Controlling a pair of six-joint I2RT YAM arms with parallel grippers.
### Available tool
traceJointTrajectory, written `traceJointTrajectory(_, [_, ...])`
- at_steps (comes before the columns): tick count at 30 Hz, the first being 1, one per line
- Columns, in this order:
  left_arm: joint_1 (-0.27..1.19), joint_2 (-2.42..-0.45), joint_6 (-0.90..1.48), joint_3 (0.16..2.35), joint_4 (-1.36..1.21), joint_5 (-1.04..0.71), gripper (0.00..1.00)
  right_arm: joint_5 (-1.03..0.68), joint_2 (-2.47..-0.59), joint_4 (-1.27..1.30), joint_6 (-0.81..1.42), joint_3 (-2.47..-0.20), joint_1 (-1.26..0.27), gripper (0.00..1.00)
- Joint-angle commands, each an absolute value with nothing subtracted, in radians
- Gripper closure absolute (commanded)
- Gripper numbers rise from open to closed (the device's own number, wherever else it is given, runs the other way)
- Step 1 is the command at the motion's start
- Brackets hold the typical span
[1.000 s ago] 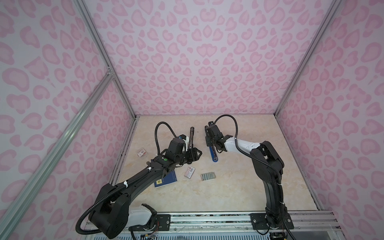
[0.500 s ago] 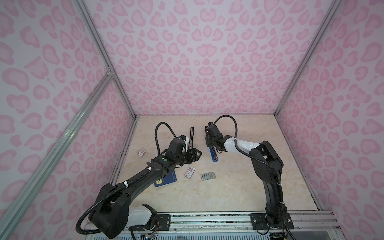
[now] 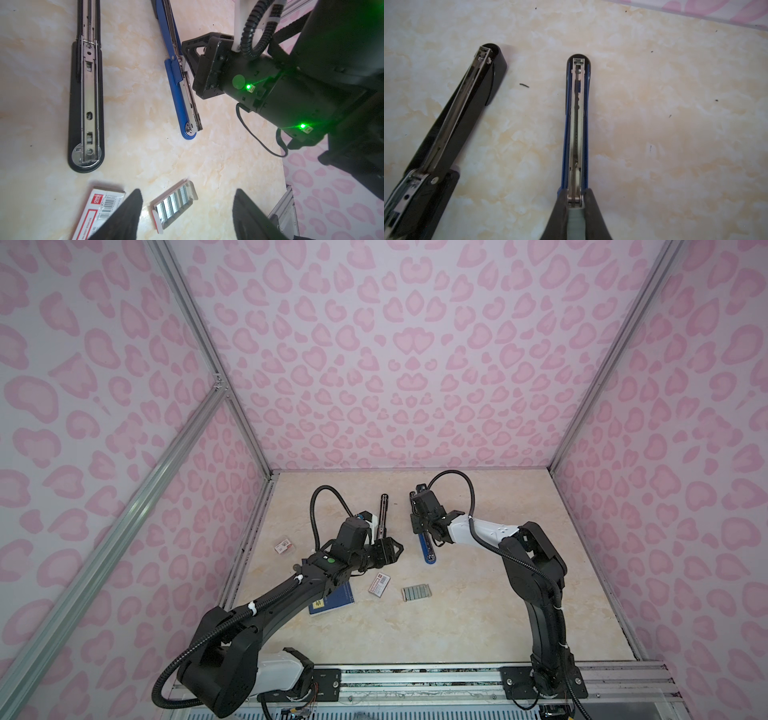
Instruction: Load the staples into the stapler
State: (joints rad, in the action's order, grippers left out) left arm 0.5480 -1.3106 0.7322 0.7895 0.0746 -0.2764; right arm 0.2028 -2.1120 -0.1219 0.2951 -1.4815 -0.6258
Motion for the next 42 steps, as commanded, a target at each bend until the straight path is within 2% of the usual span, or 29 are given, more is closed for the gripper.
traceJointTrajectory(1, [0.547, -1.304, 0.733, 0.784, 0.047, -0.270, 0.28, 0.204, -2.114, -0.116, 0.291, -1.515, -0.630, 0.86])
traceJointTrajectory(42, [0.546, -1.296, 0.735, 0.778, 0.051, -0.270, 0.28, 0.234, -2.108, -0.103, 0.301, -1.444, -0.634, 0.86])
